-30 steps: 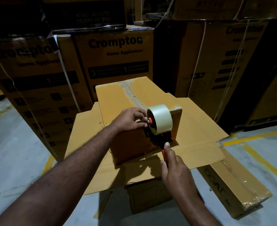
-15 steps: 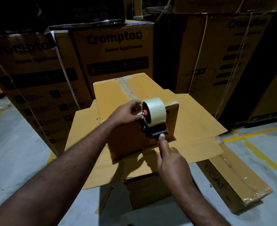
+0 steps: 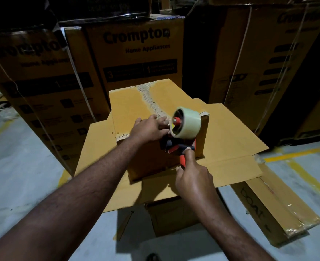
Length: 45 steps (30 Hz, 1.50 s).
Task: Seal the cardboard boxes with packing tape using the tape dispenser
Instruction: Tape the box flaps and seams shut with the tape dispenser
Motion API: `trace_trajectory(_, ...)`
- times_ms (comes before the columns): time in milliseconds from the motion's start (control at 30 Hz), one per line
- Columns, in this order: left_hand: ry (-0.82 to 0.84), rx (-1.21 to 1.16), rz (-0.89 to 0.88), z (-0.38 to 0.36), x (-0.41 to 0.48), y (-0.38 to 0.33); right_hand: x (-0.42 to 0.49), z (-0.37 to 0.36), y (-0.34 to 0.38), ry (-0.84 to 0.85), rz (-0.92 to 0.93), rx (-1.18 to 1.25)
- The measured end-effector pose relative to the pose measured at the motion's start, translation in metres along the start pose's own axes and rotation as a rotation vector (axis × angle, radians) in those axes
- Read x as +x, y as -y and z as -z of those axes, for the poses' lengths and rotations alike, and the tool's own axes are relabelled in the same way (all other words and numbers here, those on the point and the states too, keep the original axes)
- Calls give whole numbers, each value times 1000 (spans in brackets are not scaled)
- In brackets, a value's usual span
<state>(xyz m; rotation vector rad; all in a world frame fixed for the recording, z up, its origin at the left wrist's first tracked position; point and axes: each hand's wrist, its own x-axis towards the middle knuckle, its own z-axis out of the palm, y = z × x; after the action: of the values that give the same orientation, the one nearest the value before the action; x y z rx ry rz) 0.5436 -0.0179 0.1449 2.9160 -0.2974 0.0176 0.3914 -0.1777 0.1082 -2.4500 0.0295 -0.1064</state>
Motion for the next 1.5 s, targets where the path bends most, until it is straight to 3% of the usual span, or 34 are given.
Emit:
trace_trajectory(267, -54, -29, -36, -9, 3, 6, -9, 8, -12, 82, -60, 108)
trace_trajectory(533, -201, 85, -30, -15, 2, -22, 11, 92, -18, -7, -102, 88)
trace_trajectory(667, -146, 258, -40, -27, 7, -19, 15, 126, -5, -80, -62, 273)
trace_trajectory(867, -120, 292, -227, -15, 11, 1, 42, 131, 16, -137, 31, 451)
trace_trajectory(1167, -16, 205, -586, 8, 42, 91, 111, 130, 46, 10, 3, 802)
trace_trajectory(1333, -3, 272, -627, 26, 79, 125, 152, 134, 61, 124, -84, 1046)
trace_trajectory(1500, -128, 91, -586, 26, 78, 150, 178, 121, 69, 161, -147, 1189)
